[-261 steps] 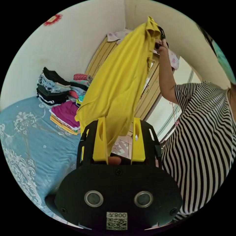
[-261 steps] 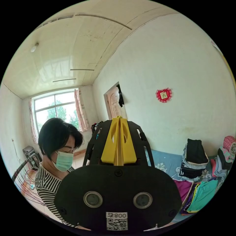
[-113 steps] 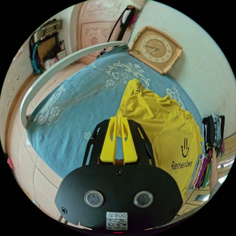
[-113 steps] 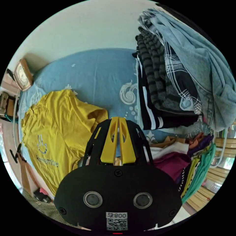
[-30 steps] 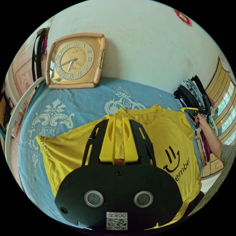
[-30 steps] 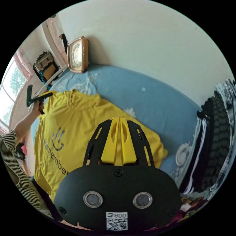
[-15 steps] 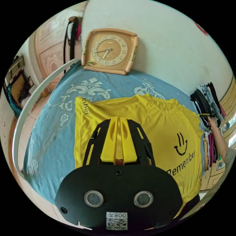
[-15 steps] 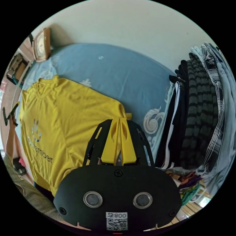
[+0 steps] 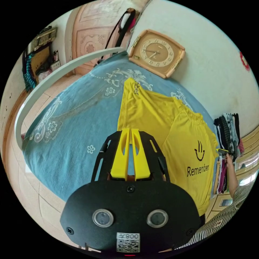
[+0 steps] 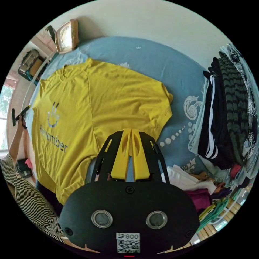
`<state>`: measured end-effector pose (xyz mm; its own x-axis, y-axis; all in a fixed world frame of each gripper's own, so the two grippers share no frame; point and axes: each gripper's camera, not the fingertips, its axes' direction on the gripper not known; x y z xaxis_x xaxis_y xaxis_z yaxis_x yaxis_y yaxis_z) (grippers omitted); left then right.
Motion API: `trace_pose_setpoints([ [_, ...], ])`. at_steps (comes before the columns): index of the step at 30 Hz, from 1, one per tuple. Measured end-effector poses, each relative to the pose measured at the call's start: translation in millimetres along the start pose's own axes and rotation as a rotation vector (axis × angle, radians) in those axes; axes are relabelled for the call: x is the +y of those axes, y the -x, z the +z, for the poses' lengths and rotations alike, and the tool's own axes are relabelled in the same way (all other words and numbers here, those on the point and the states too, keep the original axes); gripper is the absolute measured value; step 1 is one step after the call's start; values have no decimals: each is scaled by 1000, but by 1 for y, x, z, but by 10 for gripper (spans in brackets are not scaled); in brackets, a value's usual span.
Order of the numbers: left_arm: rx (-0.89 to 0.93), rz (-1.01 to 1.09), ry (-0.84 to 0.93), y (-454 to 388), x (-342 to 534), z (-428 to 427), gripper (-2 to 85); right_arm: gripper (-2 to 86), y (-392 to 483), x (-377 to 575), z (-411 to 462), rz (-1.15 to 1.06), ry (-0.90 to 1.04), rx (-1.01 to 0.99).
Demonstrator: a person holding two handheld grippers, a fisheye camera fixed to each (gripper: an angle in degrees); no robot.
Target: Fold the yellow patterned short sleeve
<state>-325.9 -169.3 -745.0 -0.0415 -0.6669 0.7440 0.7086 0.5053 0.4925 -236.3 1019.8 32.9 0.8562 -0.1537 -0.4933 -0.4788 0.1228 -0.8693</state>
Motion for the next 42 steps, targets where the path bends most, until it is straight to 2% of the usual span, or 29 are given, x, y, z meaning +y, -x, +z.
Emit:
trace_pose_setpoints([
  [2, -50, 12, 63, 9, 1, 16, 5, 2, -14, 4, -10, 56, -25, -48],
  [4, -17, -54, 51, 24, 4, 13, 4, 1, -29, 7, -29, 106, -31, -111],
  [6, -44, -49, -11, 35, 10, 0, 3, 1, -36, 18, -60, 128, -91, -92],
  [8, -56, -58, 9, 46, 14, 3, 3, 1, -36, 23, -71, 120, -78, -94],
  [9, -31, -67, 85, 57, 15, 13, 3, 1, -35, 24, -72, 115, -34, -83],
  [13, 62, -152, 33, 87, 24, 1, 5, 1, -41, 35, -85, 154, 18, -37],
  [16, 164, -82, 32, 94, 38, -10, 9, 2, -34, 60, -127, 138, -96, -180],
  [22, 360, -34, 186, 116, 94, -7, 35, 8, 18, 147, -163, 48, -78, -302],
  [29, 524, -153, 325, 179, 191, -7, 80, 49, 20, 298, -185, 228, -43, -663],
  [36, 624, -207, 453, 232, 260, 26, 113, 69, 29, 379, -207, 274, 59, -524],
  [42, 759, -341, 379, 279, 287, 49, 126, 69, -20, 424, -195, 465, -18, -710],
])
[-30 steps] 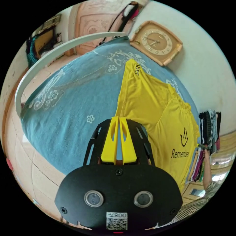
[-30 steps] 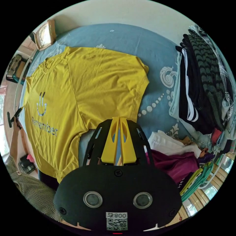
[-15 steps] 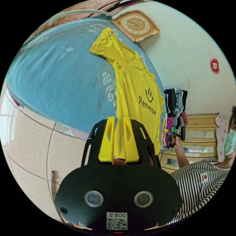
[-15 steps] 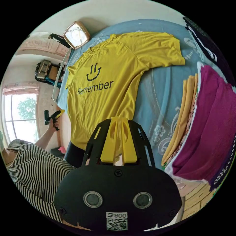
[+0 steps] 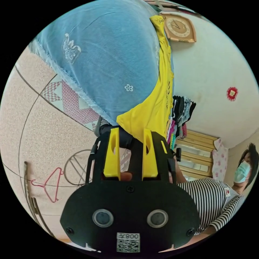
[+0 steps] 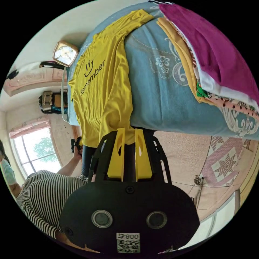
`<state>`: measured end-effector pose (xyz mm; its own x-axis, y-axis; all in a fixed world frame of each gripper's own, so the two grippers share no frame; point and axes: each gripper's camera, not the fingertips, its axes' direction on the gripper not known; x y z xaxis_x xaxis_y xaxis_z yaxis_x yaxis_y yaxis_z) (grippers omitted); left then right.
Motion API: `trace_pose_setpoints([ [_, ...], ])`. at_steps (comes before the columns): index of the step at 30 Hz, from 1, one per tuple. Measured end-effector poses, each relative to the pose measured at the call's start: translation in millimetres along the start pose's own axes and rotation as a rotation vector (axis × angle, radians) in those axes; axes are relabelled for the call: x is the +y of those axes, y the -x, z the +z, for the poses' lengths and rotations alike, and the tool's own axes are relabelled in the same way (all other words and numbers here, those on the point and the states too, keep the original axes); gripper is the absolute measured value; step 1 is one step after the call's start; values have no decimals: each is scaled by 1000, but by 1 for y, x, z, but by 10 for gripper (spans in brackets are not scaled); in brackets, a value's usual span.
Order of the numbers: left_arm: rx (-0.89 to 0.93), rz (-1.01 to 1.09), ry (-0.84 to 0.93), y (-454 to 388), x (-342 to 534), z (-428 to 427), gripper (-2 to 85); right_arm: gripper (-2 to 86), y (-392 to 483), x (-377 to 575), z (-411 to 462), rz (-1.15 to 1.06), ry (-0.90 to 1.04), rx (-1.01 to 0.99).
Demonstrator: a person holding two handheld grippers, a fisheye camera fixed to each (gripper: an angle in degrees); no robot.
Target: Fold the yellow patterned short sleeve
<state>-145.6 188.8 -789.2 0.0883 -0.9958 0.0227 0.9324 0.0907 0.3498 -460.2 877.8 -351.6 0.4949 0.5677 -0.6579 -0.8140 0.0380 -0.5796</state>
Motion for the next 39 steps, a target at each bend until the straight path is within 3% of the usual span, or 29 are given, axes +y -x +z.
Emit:
trace_pose_setpoints([
  [5, 112, -25, -40, 22, -8, 9, 119, 69, -12, 0, -5, 41, -23, -109],
  [15, 191, 51, -24, 28, -6, -3, 14, 11, 8, 13, -49, 32, -15, -151],
  [32, 386, 284, -135, -17, 19, -71, 6, 1, 84, 67, -208, -81, -146, -133],
  [39, 329, 250, -135, -2, 21, -62, 7, 1, 88, 75, -228, -61, -155, -88],
])
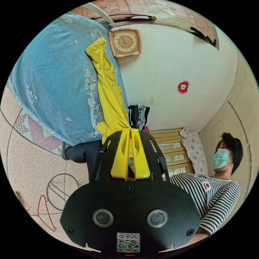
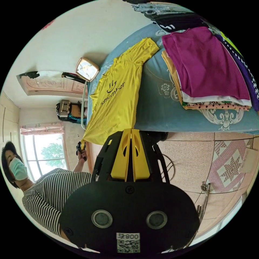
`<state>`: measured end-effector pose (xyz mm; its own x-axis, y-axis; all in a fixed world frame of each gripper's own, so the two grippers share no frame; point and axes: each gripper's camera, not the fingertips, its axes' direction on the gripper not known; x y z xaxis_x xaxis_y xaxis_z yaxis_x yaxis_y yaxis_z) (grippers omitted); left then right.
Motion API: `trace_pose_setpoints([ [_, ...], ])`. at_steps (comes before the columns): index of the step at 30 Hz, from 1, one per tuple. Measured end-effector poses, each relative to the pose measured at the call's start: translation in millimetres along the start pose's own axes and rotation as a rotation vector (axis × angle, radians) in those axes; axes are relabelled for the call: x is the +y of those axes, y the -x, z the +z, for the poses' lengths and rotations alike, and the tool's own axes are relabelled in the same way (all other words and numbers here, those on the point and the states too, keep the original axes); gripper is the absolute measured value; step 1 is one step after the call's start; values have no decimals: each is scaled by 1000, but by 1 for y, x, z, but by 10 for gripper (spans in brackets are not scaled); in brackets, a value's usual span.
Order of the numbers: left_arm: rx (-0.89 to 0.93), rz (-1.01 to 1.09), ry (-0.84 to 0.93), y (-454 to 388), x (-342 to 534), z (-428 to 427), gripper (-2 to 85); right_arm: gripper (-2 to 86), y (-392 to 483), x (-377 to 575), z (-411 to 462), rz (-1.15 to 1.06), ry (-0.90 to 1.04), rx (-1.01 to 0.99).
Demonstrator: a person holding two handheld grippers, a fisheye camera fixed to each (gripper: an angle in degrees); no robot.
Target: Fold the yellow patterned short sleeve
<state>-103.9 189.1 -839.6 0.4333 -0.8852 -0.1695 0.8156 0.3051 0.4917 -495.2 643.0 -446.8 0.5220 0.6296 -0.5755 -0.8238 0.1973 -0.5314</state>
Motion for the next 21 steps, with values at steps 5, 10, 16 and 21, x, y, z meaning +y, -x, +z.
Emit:
trace_pose_setpoints([
  [5, -89, -84, 31, 38, 6, 27, 6, 1, -24, -9, 21, 61, 60, 31],
  [10, -182, -188, 45, 69, 9, 66, 6, 1, -48, -23, 52, 120, 126, 56],
  [16, -277, -235, 40, 72, 6, 108, 8, 1, -70, -33, 88, 181, 168, 30],
  [21, -353, -264, 29, 66, 9, 134, 7, 2, -83, -28, 98, 229, 119, -57],
])
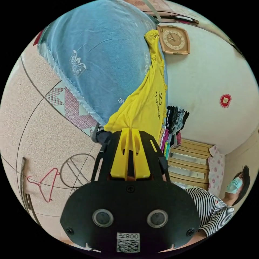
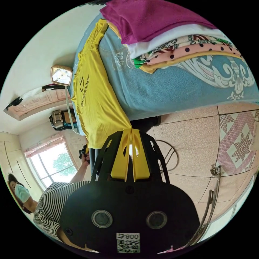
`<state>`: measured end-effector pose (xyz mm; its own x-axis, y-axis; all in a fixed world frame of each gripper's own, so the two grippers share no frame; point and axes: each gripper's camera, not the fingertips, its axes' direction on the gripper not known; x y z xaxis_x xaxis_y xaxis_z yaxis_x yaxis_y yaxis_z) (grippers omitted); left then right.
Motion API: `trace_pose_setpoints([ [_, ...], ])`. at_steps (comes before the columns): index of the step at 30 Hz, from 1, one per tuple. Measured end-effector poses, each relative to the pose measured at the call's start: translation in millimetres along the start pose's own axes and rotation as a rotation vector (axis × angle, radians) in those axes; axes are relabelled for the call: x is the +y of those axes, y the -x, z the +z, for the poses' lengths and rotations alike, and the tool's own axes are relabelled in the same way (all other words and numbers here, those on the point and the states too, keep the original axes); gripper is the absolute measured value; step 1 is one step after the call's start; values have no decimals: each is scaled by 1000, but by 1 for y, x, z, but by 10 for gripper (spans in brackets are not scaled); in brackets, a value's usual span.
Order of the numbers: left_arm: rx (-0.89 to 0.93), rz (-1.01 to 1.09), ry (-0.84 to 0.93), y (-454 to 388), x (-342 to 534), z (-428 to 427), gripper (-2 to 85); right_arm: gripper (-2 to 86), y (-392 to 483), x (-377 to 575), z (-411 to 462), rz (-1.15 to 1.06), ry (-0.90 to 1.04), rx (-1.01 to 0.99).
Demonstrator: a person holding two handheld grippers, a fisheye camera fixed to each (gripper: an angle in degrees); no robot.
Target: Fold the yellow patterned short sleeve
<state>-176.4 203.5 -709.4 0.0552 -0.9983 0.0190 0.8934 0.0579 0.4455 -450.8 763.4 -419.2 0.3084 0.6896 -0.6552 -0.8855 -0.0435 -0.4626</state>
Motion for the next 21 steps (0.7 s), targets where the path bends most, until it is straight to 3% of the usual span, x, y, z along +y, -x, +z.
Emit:
trace_pose_setpoints([
  [4, -43, 28, -95, -18, 6, 1, 6, 2, 2, 11, -10, 9, -68, -8],
  [7, -78, 176, -112, -64, 1, 15, 5, 1, 36, 19, -29, -68, -173, 27],
  [12, -377, 539, 54, -185, -30, 118, 4, 1, 163, -24, 4, -351, -188, 336],
  [18, -695, 682, 222, -244, -56, 267, 4, 1, 209, -71, 145, -465, -5, 765],
  [21, -799, 741, 250, -246, -53, 315, 4, 2, 217, -54, 164, -535, -86, 828],
])
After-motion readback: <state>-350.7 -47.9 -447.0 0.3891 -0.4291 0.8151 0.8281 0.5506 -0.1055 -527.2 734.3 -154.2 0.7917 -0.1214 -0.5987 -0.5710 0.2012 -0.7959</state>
